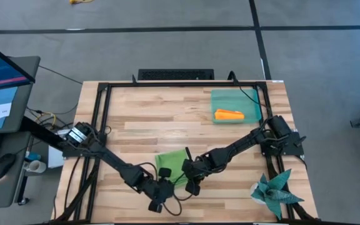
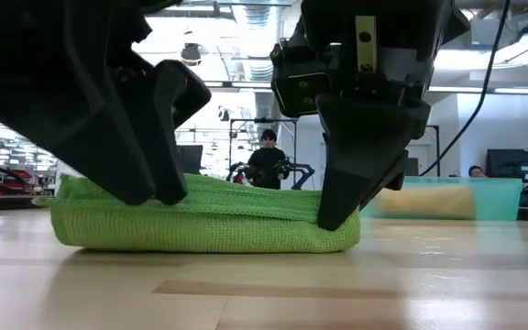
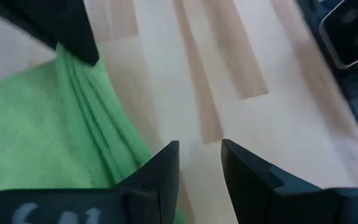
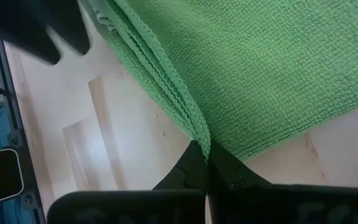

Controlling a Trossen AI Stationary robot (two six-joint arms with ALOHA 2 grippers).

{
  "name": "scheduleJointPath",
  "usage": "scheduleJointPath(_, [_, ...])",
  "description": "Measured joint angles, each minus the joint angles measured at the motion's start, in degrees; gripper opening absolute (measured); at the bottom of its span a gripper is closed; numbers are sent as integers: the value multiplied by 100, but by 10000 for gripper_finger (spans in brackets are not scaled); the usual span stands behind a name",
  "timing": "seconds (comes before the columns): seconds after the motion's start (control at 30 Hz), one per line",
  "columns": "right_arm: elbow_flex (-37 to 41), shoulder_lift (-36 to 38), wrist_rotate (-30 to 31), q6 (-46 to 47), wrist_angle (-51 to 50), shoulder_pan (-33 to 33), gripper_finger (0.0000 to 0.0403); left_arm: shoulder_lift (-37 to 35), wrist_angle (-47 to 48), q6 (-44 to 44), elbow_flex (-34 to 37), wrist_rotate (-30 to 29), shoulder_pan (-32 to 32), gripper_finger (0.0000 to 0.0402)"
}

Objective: Roll microfiber towels into tight, uniform cylinder then place into a basket
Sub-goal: Roll the green towel

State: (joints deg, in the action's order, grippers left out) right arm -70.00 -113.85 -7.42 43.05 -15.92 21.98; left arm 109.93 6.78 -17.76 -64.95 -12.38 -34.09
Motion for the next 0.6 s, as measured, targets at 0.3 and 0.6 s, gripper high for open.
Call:
scheduleJointPath(0.3, [0,-1,-1,-92,4,1,10,0,436,-50,0,-218,207,111])
scheduleJointPath(0.6, [0,-1,-3,-99,-12,4,16,-2,1152,-509,1,-545,359,111])
